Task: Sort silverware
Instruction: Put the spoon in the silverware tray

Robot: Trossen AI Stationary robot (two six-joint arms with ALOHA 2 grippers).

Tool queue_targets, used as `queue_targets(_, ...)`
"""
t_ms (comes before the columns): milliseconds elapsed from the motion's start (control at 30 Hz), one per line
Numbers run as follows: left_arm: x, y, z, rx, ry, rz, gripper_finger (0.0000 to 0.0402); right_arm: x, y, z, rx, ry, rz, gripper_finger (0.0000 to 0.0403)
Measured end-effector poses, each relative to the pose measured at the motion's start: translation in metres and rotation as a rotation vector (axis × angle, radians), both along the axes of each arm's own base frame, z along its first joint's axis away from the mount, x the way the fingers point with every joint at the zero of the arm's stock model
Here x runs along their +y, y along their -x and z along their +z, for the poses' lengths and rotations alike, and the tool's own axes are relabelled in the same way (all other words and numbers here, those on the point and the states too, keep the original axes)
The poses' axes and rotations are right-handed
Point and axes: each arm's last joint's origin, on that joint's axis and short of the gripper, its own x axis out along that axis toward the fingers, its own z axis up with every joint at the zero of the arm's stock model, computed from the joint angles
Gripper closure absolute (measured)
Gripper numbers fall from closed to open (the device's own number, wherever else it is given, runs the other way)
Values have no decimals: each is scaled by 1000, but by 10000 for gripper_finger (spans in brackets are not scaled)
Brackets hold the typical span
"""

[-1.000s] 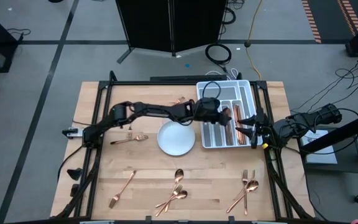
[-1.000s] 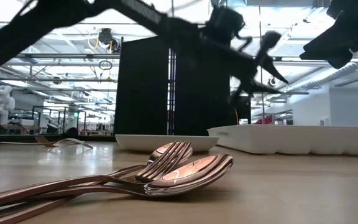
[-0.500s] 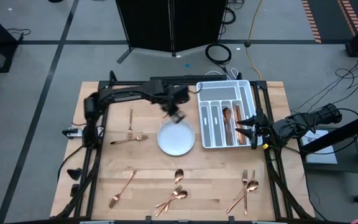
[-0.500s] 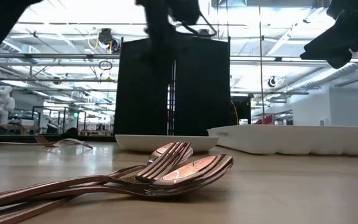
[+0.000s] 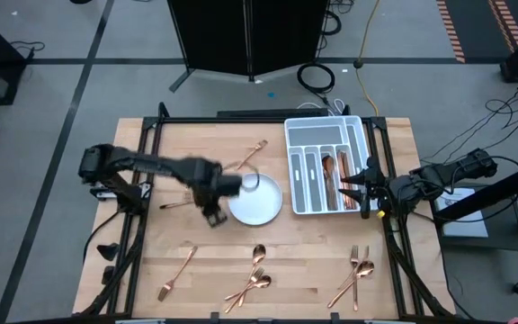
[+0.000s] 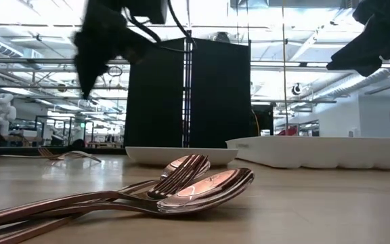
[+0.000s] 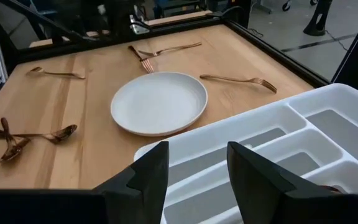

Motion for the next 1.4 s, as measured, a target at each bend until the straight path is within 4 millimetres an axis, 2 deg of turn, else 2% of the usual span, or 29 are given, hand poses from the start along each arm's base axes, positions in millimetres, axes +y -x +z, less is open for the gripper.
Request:
queue_targets(167,-55,-2,-18,-29,65,18,292,1,-2,-1,14,6,0,248)
queue_targets(300,-99,-25,-24,-267,144,-13,292,1,-2,-1,15,6,-1,248)
queue_targets(367,-117,-39,-26,-407,175,-1,292,1,-2,-1,12,-6,-6,248)
queue_targets(433,-130,-49,-33,-475,187,36,292,1,-2,-1,8,-23,-14,248)
queue_targets(600,-146,-58,-60,-408,146,256,292,1,-2,-1,-7,-94,-44,248)
queue_targets(733,-164,-64,-72,-378,160,288,292,2,-3,-2,-9,-130,-59,248)
queue_targets(1000,-181,-73,-75,-426,98,313,292,3,-7,-5,5,-179,-89,248)
queue_targets(1400,-185,-71,-79,-453,44,253,292,6,-16,-11,55,-189,-112,248)
